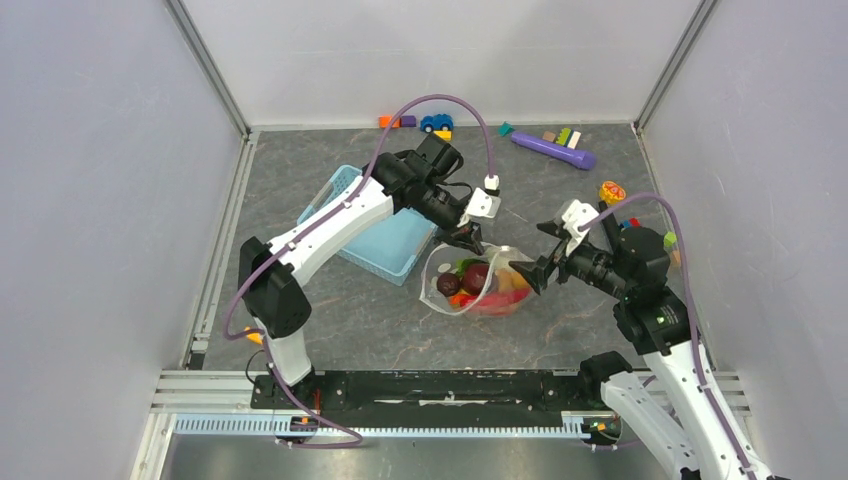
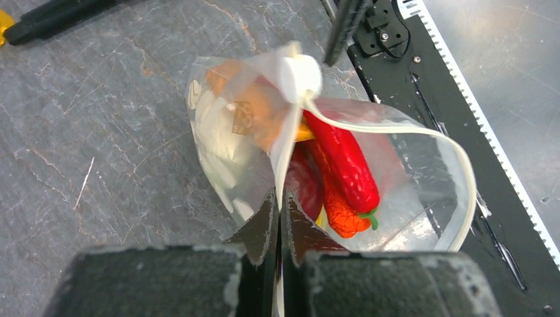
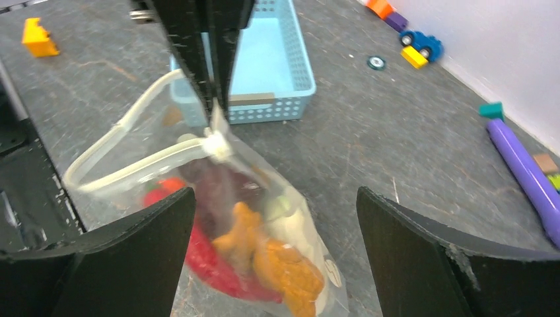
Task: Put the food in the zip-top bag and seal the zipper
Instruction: Adjust the zipper food storage bag at the center of the board.
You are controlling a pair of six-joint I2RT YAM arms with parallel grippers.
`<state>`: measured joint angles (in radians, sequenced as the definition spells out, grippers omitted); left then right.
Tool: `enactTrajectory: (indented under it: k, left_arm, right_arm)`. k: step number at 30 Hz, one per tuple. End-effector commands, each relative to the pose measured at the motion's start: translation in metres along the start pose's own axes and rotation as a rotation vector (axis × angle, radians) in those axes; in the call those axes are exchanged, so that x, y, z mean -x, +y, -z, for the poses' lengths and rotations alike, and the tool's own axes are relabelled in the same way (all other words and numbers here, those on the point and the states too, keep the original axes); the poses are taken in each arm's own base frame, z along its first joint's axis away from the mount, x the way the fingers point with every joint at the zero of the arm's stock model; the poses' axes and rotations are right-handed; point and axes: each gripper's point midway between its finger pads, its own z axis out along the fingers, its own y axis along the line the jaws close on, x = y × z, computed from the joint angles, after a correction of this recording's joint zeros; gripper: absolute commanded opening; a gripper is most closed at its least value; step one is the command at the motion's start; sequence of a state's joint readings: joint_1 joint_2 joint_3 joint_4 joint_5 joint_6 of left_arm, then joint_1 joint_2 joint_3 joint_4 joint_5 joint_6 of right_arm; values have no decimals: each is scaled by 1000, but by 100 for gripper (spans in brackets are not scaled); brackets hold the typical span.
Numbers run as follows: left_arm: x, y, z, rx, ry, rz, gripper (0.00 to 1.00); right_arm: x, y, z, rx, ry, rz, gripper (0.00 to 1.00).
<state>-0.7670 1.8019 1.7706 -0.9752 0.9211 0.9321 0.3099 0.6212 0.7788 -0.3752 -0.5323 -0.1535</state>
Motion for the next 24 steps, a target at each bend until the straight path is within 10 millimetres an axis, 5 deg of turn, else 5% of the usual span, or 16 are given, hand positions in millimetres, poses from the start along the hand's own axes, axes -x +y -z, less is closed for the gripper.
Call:
enactTrajectory:
  k: [1,8,24]
  left_arm:
    - [12,-8,5,-62,-32,-81,2]
    - [10,-21,7,-125,-30,-122,2]
    - [18,-27,6,-155,-71,-112,2]
  right_arm:
    - [11,23,1,139,-77,102,97]
    - [-9,12,-9,112,1,60,94]
    - [-18,58,-34,481,-117,64,75]
